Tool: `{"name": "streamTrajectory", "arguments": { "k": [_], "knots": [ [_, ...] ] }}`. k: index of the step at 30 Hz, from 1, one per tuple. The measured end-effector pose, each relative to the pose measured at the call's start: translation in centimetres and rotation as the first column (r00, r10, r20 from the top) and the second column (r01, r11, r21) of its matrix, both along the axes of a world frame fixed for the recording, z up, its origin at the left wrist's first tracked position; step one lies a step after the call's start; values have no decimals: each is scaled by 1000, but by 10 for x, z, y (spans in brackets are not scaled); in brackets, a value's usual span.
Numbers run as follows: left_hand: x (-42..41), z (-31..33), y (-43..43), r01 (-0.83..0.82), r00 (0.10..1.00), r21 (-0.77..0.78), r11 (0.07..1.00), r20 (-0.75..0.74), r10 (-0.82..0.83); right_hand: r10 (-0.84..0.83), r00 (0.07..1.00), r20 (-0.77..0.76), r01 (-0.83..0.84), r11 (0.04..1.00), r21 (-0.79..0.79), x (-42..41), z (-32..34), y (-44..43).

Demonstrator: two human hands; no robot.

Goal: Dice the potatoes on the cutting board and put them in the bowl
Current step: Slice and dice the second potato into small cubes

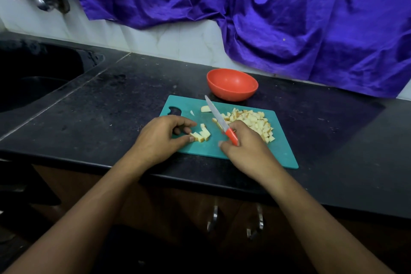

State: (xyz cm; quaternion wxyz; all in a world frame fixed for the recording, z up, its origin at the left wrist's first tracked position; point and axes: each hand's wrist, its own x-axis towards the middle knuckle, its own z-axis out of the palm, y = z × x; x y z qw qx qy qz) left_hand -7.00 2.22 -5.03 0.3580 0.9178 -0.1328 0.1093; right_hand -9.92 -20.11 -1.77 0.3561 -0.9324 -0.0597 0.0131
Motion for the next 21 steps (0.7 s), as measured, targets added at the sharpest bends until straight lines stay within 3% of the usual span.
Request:
{"name": "streamTrajectory", "arguments": {
  "k": [6, 9, 13, 21],
  "knots": [
    [8, 6, 0, 97, 994, 196, 976, -61, -87, 51, 999, 6, -50, 990, -134, 22, 2, 22],
    [19, 17, 3, 172, 967, 141, 975, -212, -140, 59, 998, 0, -58, 988, -144, 29, 2, 26],
    [30, 26, 6, 236, 939, 159, 959, -290, -183, 73, 997, 0, -72, 990, -123, 36, 3, 27],
    [20, 7, 7, 143, 974, -36, 989, -174, -147, 114, 993, 32, -110, 988, -107, 45, 2, 27]
  ]
}}
